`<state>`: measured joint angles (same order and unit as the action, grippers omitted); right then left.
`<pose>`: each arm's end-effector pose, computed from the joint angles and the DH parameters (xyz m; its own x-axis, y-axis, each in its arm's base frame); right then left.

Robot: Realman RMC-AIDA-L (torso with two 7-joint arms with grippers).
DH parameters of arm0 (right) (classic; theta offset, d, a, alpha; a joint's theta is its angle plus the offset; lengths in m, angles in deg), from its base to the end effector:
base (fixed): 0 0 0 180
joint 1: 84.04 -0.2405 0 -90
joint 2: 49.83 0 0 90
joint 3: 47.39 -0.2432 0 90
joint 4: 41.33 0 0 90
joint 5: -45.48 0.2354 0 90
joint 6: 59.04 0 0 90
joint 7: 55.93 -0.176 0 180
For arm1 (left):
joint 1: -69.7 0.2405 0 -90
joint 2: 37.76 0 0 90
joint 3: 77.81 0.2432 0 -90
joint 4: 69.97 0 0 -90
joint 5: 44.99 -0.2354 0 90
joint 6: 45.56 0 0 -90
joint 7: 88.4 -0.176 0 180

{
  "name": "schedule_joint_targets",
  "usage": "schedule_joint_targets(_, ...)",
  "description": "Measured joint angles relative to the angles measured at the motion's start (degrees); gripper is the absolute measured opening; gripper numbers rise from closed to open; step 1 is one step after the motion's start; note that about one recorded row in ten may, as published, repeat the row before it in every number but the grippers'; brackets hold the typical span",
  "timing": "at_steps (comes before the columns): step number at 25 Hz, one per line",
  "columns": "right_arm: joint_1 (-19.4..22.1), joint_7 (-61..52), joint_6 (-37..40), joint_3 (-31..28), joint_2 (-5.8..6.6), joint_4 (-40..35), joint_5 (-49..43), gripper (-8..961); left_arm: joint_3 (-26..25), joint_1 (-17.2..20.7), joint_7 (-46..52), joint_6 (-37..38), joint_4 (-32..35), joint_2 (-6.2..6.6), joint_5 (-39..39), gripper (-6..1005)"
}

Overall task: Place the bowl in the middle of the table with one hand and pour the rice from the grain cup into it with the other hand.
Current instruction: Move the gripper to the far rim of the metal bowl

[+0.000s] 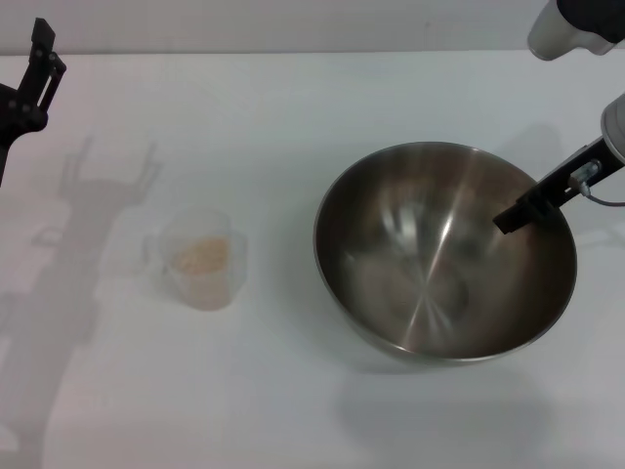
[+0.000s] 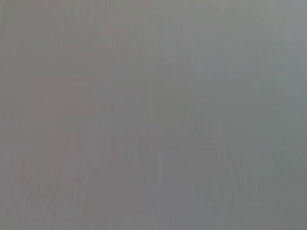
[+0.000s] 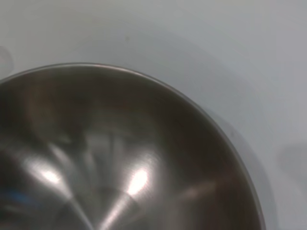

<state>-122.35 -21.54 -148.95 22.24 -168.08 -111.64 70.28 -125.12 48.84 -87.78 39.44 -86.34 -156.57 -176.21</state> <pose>0.2094 0.3990 0.0072 0.6390 -0.7465 0.1856 -0.5912 -0.6310 -0.5023 -0.2783 0.3445 0.0002 0.6550 -0.3805 0.6528 0.6490 -0.1592 -0.7440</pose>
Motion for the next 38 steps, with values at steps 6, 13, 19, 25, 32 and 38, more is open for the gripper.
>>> schedule_joint_targets(6, -0.74, 0.71, 0.70, -0.26, 0.13, 1.56, 0.20, 330, -0.43, -0.21, 0.00, -0.01, 0.02, 0.05, 0.00, 864)
schedule_joint_targets(13, -0.81, 0.75, 0.71, -1.24, 0.09, 1.05, 0.07, 200, -0.62, -0.28, 0.00, -0.01, 0.02, 0.08, 0.00, 864)
schedule_joint_targets(19, -0.53, 1.22, 1.64, -3.99, -0.22, -2.49, 0.67, 86, -0.73, -0.34, 0.00, -0.01, 0.02, 0.08, 0.00, 864)
schedule_joint_targets(25, 0.48, 5.09, 0.95, -3.48, -0.55, -6.20, 6.87, 0, -0.76, -0.41, -0.01, -0.02, 0.02, 0.08, 0.01, 863)
schedule_joint_targets(32, 0.44, 7.94, -0.14, -0.17, -0.58, -5.63, 8.90, 0, -0.77, -0.48, -0.02, -0.01, 0.02, 0.08, 0.01, 864)
schedule_joint_targets(38, -0.34, 8.77, -0.32, 2.87, -0.65, -2.95, 9.78, 0, -0.77, -0.50, 0.01, -0.01, 0.02, 0.02, 0.01, 864)
